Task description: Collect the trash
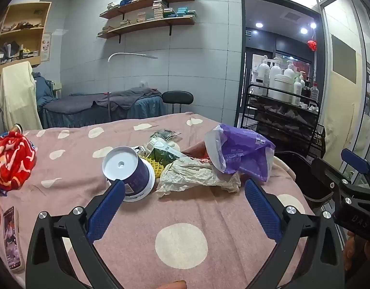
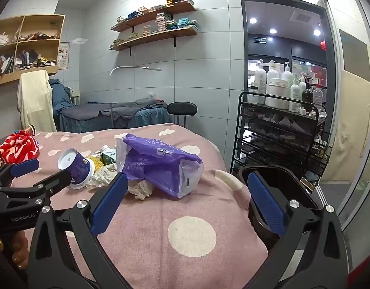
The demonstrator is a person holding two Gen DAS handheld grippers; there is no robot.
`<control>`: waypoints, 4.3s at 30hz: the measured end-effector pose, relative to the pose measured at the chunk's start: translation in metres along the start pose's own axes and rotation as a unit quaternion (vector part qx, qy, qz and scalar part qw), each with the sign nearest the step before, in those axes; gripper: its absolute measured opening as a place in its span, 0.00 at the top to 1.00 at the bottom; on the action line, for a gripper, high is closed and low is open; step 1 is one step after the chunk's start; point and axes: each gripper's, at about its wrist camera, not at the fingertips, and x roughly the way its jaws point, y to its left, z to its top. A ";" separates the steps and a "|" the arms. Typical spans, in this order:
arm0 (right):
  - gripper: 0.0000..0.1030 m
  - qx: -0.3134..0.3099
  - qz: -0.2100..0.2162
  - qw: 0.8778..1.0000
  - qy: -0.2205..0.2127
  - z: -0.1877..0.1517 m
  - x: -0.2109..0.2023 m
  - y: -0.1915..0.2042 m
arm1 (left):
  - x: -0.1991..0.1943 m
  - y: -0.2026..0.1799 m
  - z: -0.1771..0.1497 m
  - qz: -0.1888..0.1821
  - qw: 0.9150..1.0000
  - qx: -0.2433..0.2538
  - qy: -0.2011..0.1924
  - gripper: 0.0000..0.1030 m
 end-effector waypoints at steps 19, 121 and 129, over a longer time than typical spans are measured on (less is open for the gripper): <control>0.04 0.003 0.002 1.000 0.010 -0.003 0.005 0.000 | 0.004 0.005 -0.003 -0.008 1.000 -0.012 0.010 0.05; 0.08 -0.146 0.095 0.973 0.150 0.025 0.175 0.000 | 0.113 0.089 0.007 0.013 0.990 -0.057 0.126 0.19; 0.63 -0.140 0.105 0.971 0.163 0.021 0.184 -0.002 | 0.115 0.101 0.008 0.005 0.988 -0.098 0.122 0.32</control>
